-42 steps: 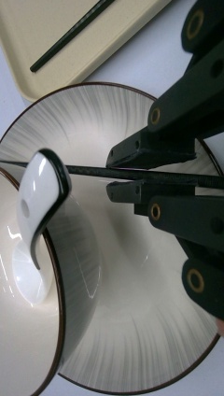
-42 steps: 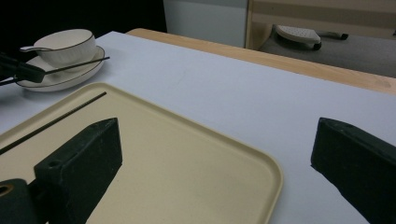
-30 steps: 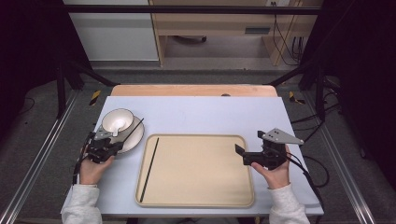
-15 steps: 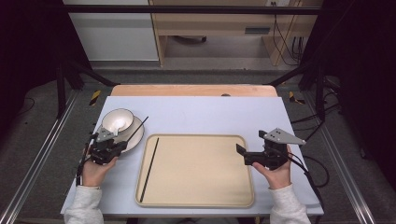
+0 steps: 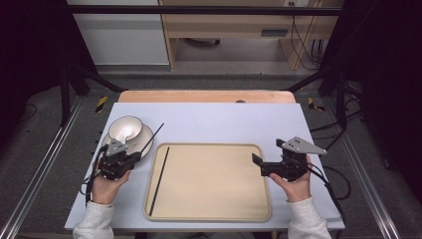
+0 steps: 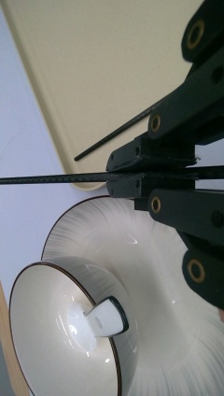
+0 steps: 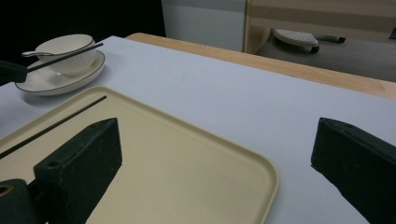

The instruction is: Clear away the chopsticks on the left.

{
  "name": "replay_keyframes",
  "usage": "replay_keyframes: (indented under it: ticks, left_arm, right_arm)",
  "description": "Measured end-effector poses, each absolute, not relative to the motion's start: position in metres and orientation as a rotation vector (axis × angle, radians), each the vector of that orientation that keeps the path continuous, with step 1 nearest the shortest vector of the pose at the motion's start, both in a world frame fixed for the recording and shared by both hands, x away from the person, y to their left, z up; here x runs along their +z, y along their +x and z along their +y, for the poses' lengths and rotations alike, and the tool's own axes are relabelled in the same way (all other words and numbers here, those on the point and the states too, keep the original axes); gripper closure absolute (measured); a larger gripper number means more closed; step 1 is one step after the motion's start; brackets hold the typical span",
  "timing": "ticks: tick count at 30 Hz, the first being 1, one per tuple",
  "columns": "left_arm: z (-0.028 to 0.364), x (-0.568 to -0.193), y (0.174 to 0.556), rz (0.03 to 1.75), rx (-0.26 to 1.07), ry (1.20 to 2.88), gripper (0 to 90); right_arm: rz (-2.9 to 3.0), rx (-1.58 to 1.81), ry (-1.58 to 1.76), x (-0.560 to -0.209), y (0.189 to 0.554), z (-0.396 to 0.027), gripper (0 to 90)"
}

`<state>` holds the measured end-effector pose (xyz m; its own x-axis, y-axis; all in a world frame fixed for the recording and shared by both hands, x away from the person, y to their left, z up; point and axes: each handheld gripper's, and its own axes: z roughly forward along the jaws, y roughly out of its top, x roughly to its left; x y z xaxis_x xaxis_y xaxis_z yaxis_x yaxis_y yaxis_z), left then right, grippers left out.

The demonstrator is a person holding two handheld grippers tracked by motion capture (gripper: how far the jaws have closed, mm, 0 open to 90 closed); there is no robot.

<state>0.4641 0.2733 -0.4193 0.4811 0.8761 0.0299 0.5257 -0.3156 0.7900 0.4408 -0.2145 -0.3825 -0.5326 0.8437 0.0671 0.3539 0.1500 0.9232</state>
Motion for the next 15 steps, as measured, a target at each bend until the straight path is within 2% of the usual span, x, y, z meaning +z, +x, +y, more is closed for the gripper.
replay_keyframes:
  ticks: [15]
  left_arm:
    - [0.254,-0.419,0.439,1.189,0.641,1.906,85.8]
  right_arm:
    - [1.954,1.368,1.142,-0.382,0.440,-0.215,2.1]
